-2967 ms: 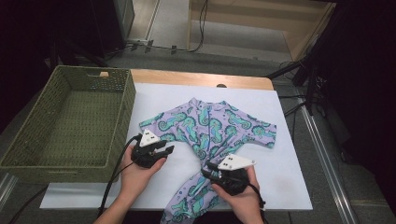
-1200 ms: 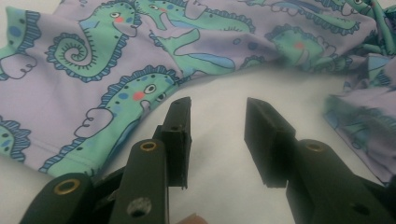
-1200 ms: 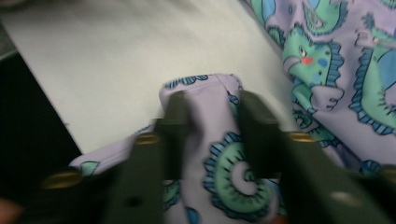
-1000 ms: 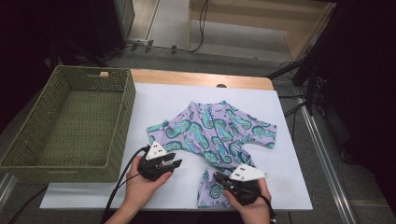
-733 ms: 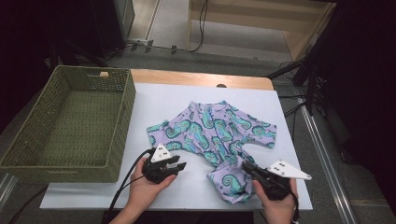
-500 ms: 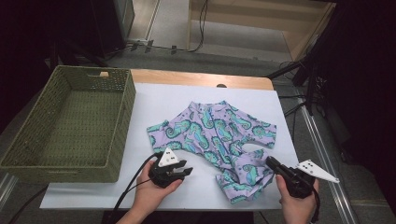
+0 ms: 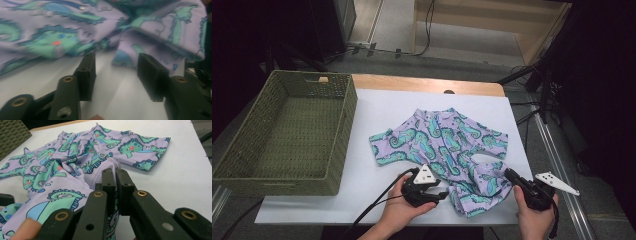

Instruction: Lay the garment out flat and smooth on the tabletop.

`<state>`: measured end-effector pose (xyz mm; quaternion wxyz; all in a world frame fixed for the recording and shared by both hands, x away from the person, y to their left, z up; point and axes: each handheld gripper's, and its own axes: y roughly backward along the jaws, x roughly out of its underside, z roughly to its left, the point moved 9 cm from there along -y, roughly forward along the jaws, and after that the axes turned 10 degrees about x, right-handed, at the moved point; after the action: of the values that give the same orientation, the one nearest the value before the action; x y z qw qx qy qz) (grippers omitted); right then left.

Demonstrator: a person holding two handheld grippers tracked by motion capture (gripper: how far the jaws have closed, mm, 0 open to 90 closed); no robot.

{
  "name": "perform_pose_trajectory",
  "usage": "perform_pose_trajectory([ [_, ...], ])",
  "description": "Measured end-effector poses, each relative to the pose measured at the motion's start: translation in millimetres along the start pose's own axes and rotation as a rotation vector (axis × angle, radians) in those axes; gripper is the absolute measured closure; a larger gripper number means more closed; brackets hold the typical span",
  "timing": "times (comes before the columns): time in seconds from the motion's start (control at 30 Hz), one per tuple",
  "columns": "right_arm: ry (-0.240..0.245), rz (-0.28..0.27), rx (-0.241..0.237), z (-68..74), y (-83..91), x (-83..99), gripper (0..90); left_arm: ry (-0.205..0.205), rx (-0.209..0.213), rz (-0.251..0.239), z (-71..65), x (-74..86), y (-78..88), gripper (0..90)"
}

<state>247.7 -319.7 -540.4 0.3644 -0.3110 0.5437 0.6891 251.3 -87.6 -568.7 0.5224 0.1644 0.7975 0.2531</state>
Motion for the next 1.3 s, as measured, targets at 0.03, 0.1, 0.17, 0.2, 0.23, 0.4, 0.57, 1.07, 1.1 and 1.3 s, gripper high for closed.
perform_pose_trajectory([
  [0.03,0.002,0.001,-0.001,0.1,-0.3,0.4,84.6,-0.005,0.004,0.015,-1.4,-0.3,-5.3,45.2],
  [0.1,0.004,0.005,-0.006,1.7,-0.9,1.2,84.5,-0.02,0.003,0.036,-3.0,-1.6,-11.9,48.0],
  [0.17,0.015,0.002,-0.013,3.3,-1.2,1.0,84.5,-0.041,-0.013,0.039,-4.0,-3.1,-13.6,65.2],
  [0.2,0.019,-0.002,-0.014,4.1,-0.9,0.6,84.5,-0.043,0.0,0.038,-5.8,-3.2,-12.9,75.5],
  [0.23,0.022,-0.003,-0.012,4.4,-0.1,0.3,84.5,-0.051,0.022,0.034,-8.5,-3.4,-11.4,84.3],
  [0.4,0.039,-0.011,-0.024,9.0,8.6,-0.7,84.4,-0.137,0.044,0.02,-20.6,-0.2,13.6,87.0],
  [0.57,0.08,-0.011,-0.033,20.1,28.3,3.9,84.4,-0.226,0.102,-0.017,-42.8,17.0,68.3,87.1],
  [1.07,0.137,-0.014,-0.007,46.5,61.6,13.5,66.0,-0.042,0.084,-0.076,-26.2,29.1,83.4,57.4],
  [1.1,0.149,-0.015,-0.013,49.9,58.2,10.6,65.9,-0.014,0.053,-0.07,-19.5,27.3,77.9,57.3],
  [1.3,0.213,0.033,-0.01,55.6,21.5,4.0,65.3,0.063,-0.013,-0.013,-2.1,16.8,27.6,57.3],
])
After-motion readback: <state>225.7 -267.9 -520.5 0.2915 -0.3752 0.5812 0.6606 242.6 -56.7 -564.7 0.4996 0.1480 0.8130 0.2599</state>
